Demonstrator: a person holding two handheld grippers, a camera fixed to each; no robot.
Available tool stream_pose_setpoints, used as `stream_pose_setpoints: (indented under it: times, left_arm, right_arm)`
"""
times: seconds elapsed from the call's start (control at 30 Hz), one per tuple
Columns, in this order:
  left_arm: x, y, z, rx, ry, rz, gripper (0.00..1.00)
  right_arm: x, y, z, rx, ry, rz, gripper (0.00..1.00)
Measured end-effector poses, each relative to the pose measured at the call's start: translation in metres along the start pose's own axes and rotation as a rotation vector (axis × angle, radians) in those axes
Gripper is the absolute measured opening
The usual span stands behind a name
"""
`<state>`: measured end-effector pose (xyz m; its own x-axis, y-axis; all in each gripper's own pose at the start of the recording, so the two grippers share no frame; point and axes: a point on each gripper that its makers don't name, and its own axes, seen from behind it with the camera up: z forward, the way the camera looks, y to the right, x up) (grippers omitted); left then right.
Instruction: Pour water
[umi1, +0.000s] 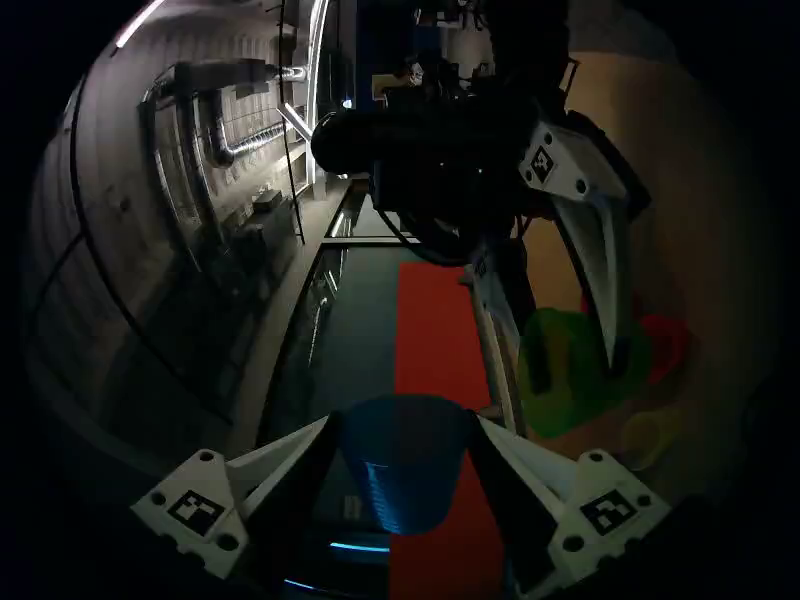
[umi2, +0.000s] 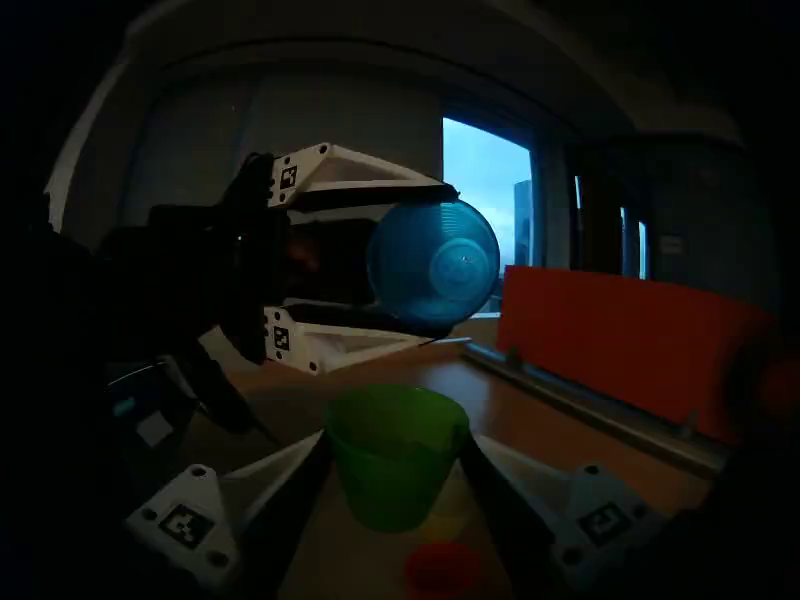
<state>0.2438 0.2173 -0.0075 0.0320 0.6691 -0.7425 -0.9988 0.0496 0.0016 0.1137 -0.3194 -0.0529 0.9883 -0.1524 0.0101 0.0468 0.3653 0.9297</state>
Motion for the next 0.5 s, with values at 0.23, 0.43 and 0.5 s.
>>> stream_pose_setpoints:
  times: [0.23, 0.43, 0.5]
  left_arm:
    - [-0.004, 0.000, 0.002, 0.012, -0.009, -0.148, 0.88]
    - [-0.010, -0.008, 0.002, 0.031, -0.011, -0.329, 0.88]
    - [-0.012, -0.010, 0.002, 0.036, -0.011, -0.391, 0.88]
  right_arm:
    - [0.000, 0.001, -0.001, -0.002, 0.000, 0.000, 0.95]
    - [0.000, 0.002, -0.001, -0.003, 0.002, 0.000, 0.95]
    - [0.000, 0.002, -0.001, -0.004, 0.003, 0.000, 0.95]
